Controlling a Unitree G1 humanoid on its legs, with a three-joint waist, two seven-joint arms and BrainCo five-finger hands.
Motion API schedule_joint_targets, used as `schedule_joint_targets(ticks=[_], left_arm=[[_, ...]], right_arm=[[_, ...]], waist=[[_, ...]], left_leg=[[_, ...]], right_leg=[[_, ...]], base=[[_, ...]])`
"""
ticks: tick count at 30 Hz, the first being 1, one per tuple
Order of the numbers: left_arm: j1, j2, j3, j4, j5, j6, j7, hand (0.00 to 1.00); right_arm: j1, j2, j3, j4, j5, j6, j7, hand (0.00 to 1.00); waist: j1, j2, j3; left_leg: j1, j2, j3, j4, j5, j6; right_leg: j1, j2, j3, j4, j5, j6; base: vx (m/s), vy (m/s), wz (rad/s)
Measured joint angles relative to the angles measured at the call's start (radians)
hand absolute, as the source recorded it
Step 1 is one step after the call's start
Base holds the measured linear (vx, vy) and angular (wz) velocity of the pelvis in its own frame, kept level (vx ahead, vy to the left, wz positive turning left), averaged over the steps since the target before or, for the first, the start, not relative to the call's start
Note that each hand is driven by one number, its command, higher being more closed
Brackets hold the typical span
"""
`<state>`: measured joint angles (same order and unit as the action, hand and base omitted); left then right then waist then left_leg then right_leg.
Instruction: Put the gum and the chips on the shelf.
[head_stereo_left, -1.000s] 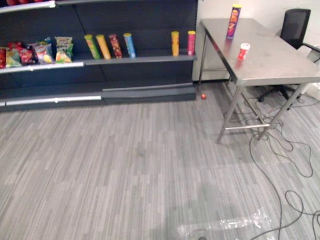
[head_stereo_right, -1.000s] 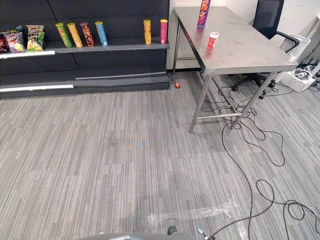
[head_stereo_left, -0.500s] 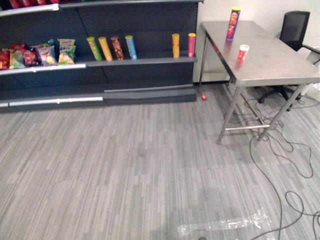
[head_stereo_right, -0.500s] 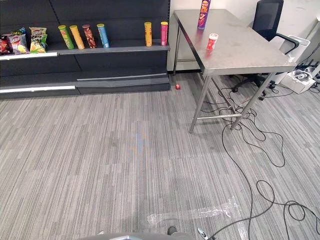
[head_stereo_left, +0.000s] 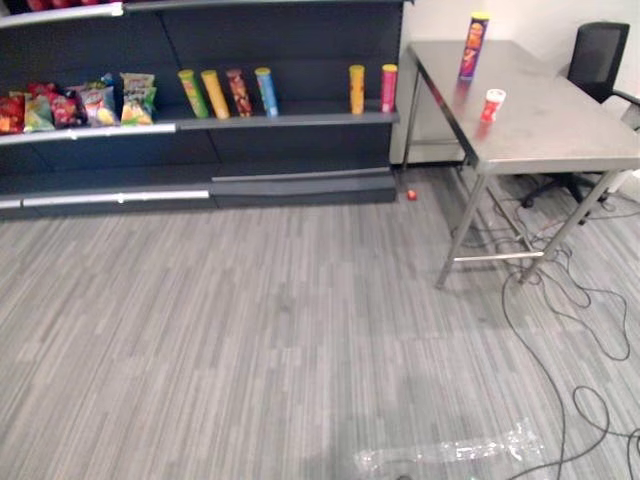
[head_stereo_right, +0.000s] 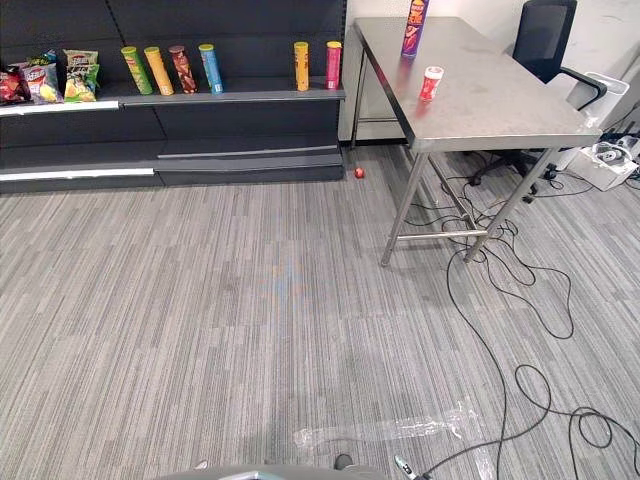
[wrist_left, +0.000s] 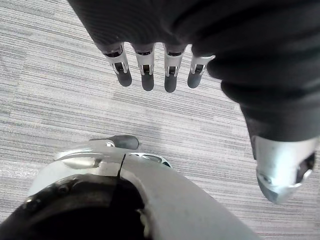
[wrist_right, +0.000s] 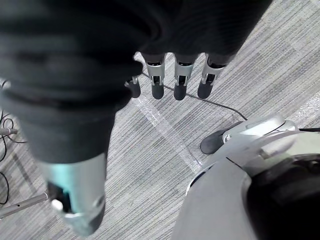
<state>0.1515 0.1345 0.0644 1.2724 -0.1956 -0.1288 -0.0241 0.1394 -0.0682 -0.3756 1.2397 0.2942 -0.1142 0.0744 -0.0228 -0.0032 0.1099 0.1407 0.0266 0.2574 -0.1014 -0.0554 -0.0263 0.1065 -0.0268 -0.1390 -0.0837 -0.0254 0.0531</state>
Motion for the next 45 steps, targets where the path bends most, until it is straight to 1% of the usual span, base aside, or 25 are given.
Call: schedule_joint_targets(ticks=[7,11,13,15,16,17,21,25,26,27,28,29,30,33,34,36,37,38,39,40,41,42,43,44,45], left_arm=[[0.0,0.0,0.0,0.0,-0.001,0.0,0.0,0.0],[0.0,0.0,-0.002,0.0,-0.038,0.0,-0.001,0.0],[0.0,0.0,-0.001,0.0,-0.039,0.0,-0.001,0.0],[0.0,0.001,-0.001,0.0,-0.039,0.0,-0.001,0.0],[-0.001,0.001,-0.001,-0.001,-0.039,0.0,-0.001,0.0],[-0.001,0.001,-0.001,-0.001,-0.039,0.0,-0.001,0.0],[-0.008,0.001,0.001,-0.002,-0.065,0.002,0.0,0.0],[-0.011,0.0,0.012,-0.005,-0.076,0.001,0.0,0.0],[-0.016,0.005,0.017,-0.012,-0.08,0.001,0.0,0.0],[-0.022,0.011,0.019,-0.014,-0.093,0.0,0.0,0.0],[-0.035,0.02,0.021,-0.024,-0.119,0.0,0.0,0.0],[-0.038,0.022,0.021,-0.034,-0.135,-0.001,-0.001,0.0],[-0.039,0.017,0.021,-0.043,-0.158,-0.001,0.0,0.0],[-0.047,0.003,0.032,-0.052,-0.191,-0.003,-0.001,0.0],[-0.051,-0.003,0.042,-0.052,-0.195,-0.006,-0.001,0.0],[-0.051,-0.012,0.044,-0.054,-0.195,-0.016,-0.001,0.0],[-0.051,-0.018,0.046,-0.061,-0.196,-0.021,-0.001,0.0],[-0.051,-0.019,0.048,-0.062,-0.196,-0.024,-0.003,0.0],[-0.049,-0.023,0.053,-0.062,-0.196,-0.025,-0.004,0.0],[-0.048,-0.024,0.054,-0.062,-0.196,-0.025,-0.003,0.0],[-0.046,-0.028,0.058,-0.06,-0.196,-0.025,-0.002,0.0],[-0.045,-0.029,0.059,-0.06,-0.196,-0.025,-0.002,0.0],[-0.041,-0.035,0.059,-0.059,-0.196,-0.025,-0.002,0.0],[-0.034,-0.039,0.06,-0.049,-0.196,-0.025,-0.004,0.0],[-0.033,-0.034,0.06,-0.049,-0.195,-0.026,-0.004,0.0]], right_arm=[[0.0,0.0,0.0,0.0,0.001,0.0,0.0,0.0],[0.0,-0.001,0.01,0.0,0.023,0.0,0.0,0.0],[-0.001,-0.002,0.011,0.0,0.03,0.0,0.0,0.0],[-0.003,-0.001,0.012,0.0,0.034,-0.001,0.0,0.0],[-0.006,-0.002,0.015,0.0,0.035,-0.001,0.0,0.0],[-0.008,-0.002,0.017,0.0,0.035,-0.001,0.0,0.0],[-0.019,-0.002,0.021,-0.001,0.04,-0.004,0.0,0.0],[-0.03,-0.001,0.02,-0.003,0.072,-0.013,0.0,0.0],[-0.035,0.005,0.019,-0.006,0.079,-0.021,-0.001,0.0],[-0.038,0.009,0.02,-0.006,0.08,-0.023,0.0,0.0],[-0.044,0.015,0.021,-0.005,0.08,-0.023,0.0,0.0],[-0.049,0.016,0.022,-0.005,0.08,-0.023,0.0,0.0],[-0.052,0.016,0.022,-0.006,0.081,-0.025,0.0,0.0],[-0.058,0.013,0.029,-0.013,0.105,-0.031,0.0,0.0],[-0.058,0.009,0.03,-0.016,0.109,-0.031,-0.001,0.0],[-0.058,0.0,0.029,-0.016,0.109,-0.032,-0.001,0.0],[-0.058,-0.004,0.03,-0.018,0.109,-0.032,-0.002,0.0],[-0.058,-0.004,0.032,-0.022,0.109,-0.032,-0.003,0.0],[-0.049,-0.004,0.037,-0.04,0.109,-0.032,-0.003,0.0],[-0.046,-0.004,0.039,-0.047,0.109,-0.033,-0.003,0.0],[-0.045,-0.01,0.041,-0.048,0.108,-0.039,-0.003,0.0],[-0.045,-0.011,0.041,-0.048,0.108,-0.04,-0.003,0.0],[-0.044,-0.021,0.041,-0.047,0.106,-0.039,-0.004,0.0],[-0.042,-0.02,0.041,-0.045,0.099,-0.038,-0.004,0.0],[-0.043,-0.021,0.041,-0.045,0.098,-0.038,-0.003,0.0]], waist=[[0.0,-0.001,0.0],[0.0,0.0,0.0],[0.0,0.01,-0.006],[0.0,0.001,0.001],[0.0,0.009,0.001],[0.0,0.005,0.004],[0.0,0.009,0.016],[-0.001,0.007,0.036],[-0.001,-0.004,0.045],[-0.001,-0.016,0.053],[0.002,-0.036,0.07],[0.004,-0.039,0.08],[0.007,-0.034,0.092],[0.017,-0.014,0.108],[0.016,-0.016,0.117],[0.016,0.001,0.121],[0.017,0.008,0.122],[0.017,0.009,0.122],[0.017,0.012,0.121],[0.018,0.015,0.121],[0.02,0.025,0.119],[0.021,0.028,0.118],[0.025,0.043,0.114],[0.025,0.042,0.109],[0.026,0.04,0.101]], left_leg=[[-0.002,0.001,0.0,0.0,-0.002,-0.002],[-0.01,0.003,0.0,0.0,-0.002,-0.003],[-0.022,0.005,0.0,0.0,-0.001,-0.003],[-0.026,0.006,0.0,0.0,-0.001,-0.003],[-0.028,0.006,-0.001,0.0,-0.001,-0.003],[-0.033,0.006,-0.001,0.0,-0.001,-0.003],[-0.049,0.007,-0.003,0.004,0.001,-0.005],[-0.051,0.011,-0.012,0.012,0.0,-0.009],[-0.074,0.014,-0.019,0.072,-0.016,-0.029],[-0.1,0.014,-0.019,0.127,-0.026,-0.041],[-0.159,0.017,-0.018,0.252,-0.043,-0.053],[-0.203,0.028,-0.016,0.352,-0.057,-0.056],[-0.241,0.046,-0.017,0.447,-0.068,-0.055],[-0.295,0.07,-0.025,0.572,-0.069,-0.056],[-0.318,0.08,-0.025,0.609,-0.091,-0.048],[-0.36,0.103,-0.026,0.624,-0.132,-0.034],[-0.393,0.119,-0.026,0.592,-0.131,-0.031],[-0.407,0.125,-0.025,0.563,-0.125,-0.029],[-0.434,0.139,-0.026,0.434,-0.081,-0.041],[-0.436,0.145,-0.025,0.388,-0.062,-0.044],[-0.437,0.163,-0.025,0.324,-0.042,-0.055],[-0.437,0.166,-0.026,0.316,-0.037,-0.056],[-0.433,0.183,-0.029,0.289,-0.026,-0.056],[-0.427,0.17,-0.025,0.306,0.037,-0.053],[-0.419,0.152,-0.021,0.317,0.041,-0.049]], right_leg=[[0.0,0.002,0.0,-0.006,0.0,0.0],[-0.003,0.005,0.0,-0.009,0.0,-0.001],[-0.015,0.006,0.001,-0.008,0.002,-0.003],[-0.017,0.007,0.0,-0.009,0.002,-0.003],[-0.018,0.007,0.0,-0.009,0.002,-0.003],[-0.021,0.007,-0.001,-0.009,0.002,-0.003],[-0.041,0.007,-0.002,-0.002,0.001,-0.004],[-0.054,0.007,-0.012,0.042,-0.025,-0.019],[-0.066,-0.003,-0.018,0.076,-0.045,-0.023],[-0.072,-0.011,-0.022,0.097,-0.058,-0.025],[-0.081,-0.027,-0.03,0.133,-0.075,-0.029],[-0.084,-0.031,-0.034,0.153,-0.085,-0.033],[-0.079,-0.03,-0.038,0.171,-0.095,-0.037],[-0.071,-0.027,-0.037,0.193,-0.12,-0.053],[-0.071,-0.026,-0.036,0.197,-0.134,-0.063],[-0.069,-0.027,-0.037,0.213,-0.15,-0.063],[-0.07,-0.032,-0.036,0.213,-0.153,-0.06],[-0.07,-0.037,-0.034,0.214,-0.156,-0.056],[-0.072,-0.053,-0.019,0.214,-0.164,-0.043],[-0.074,-0.057,-0.011,0.215,-0.168,-0.036],[-0.074,-0.058,0.016,0.215,-0.177,-0.022],[-0.074,-0.058,0.022,0.215,-0.179,-0.019],[-0.065,-0.058,0.054,0.213,-0.19,-0.001],[-0.06,-0.079,0.09,0.209,-0.204,0.021],[-0.058,-0.097,0.105,0.202,-0.207,0.025]], base=[[-0.01,-0.033,0.0],[-0.01,-0.043,0.0],[0.0,-0.017,0.0],[-0.01,-0.036,0.01],[-0.03,-0.036,0.02],[-0.03,-0.038,0.0],[0.0,-0.009,0.01],[0.0,-0.024,0.08],[0.01,-0.036,0.24],[0.0,-0.056,0.31],[-0.04,-0.098,0.27],[-0.04,-0.103,0.2],[-0.04,-0.089,0.09],[-0.05,-0.022,0.04],[-0.06,0.019,0.11],[-0.03,0.06,0.09],[0.02,0.105,0.0],[0.11,0.195,-0.17],[0.12,0.182,-0.23],[0.19,0.265,-0.44],[0.11,0.156,-0.37],[0.21,0.26,-0.63],[0.34,0.396,-0.64],[0.34,0.396,-0.72],[0.44,0.437,-0.62]])
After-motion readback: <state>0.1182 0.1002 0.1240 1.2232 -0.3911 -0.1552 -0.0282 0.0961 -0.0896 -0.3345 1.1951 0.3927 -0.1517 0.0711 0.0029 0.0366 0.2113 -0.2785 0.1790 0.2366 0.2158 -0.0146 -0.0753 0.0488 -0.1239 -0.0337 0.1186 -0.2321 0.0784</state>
